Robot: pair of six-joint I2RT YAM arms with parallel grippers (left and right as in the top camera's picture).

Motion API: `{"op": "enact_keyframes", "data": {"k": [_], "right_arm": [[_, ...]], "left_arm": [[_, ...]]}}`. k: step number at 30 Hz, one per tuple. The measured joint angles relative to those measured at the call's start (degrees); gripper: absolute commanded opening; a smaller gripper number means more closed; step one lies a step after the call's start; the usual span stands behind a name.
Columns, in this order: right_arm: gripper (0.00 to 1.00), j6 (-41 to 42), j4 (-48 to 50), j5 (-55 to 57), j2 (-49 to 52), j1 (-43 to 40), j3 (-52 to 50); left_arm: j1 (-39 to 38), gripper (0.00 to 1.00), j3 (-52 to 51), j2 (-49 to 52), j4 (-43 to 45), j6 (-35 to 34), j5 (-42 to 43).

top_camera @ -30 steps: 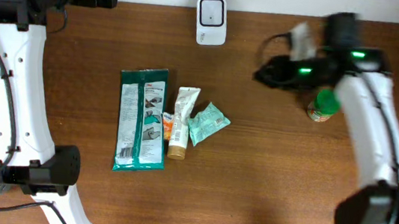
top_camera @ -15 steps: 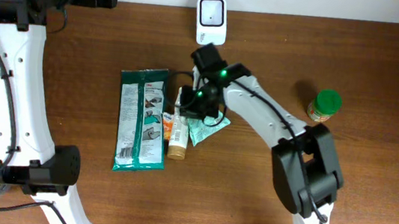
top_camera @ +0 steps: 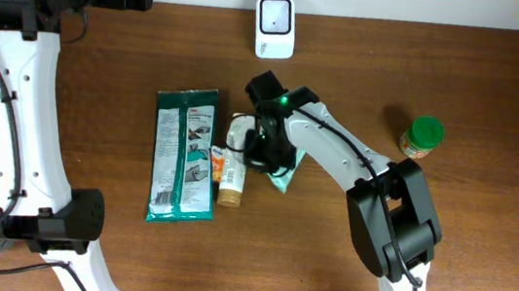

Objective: Scan the item barcode
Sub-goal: 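Move the right gripper to the mint-green packet and grasp it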

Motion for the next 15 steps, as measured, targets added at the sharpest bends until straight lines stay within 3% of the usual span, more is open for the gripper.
{"op": "enact_keyframes", "data": {"k": [6,11,15], "right_arm": [[0.05,-3.17,-8.09,3.17,0.0,-1.6,-0.52],[0.05,-9.31,-11.02,4.44,0.0,-7.91,-0.55],[0.15,-14.67,-11.02,2.49,-0.61,-11.54,-0.55]], "left_arm": [[0.0,0.99,0.0,0.0,-0.02,0.0,0.0],[0.0,0.99,0.0,0.0,0.0,0.0,0.0],[0.0,0.99,0.0,0.0,0.0,0.0,0.0]]}}
